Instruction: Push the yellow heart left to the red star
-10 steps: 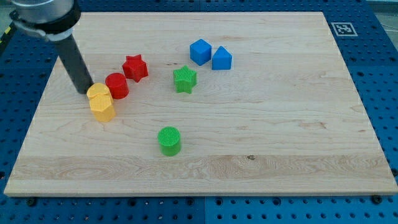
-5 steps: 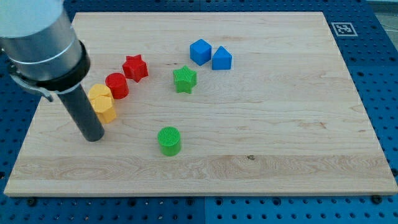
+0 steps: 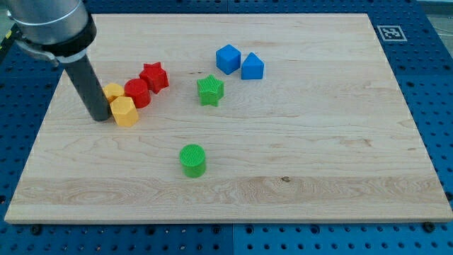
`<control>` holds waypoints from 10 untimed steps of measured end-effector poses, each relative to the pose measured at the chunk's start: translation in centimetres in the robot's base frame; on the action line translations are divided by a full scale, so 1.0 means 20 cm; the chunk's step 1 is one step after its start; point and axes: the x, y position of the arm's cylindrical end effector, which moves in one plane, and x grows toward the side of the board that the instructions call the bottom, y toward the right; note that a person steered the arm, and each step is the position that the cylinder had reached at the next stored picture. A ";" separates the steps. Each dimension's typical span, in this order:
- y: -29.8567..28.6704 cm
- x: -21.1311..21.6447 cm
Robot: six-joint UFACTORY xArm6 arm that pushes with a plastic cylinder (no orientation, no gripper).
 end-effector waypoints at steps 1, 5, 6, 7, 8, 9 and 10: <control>0.00 -0.11; 0.03 -0.54; 0.03 -0.56; -0.03 -0.44; -0.10 -0.26; -0.18 -0.03; -0.21 0.10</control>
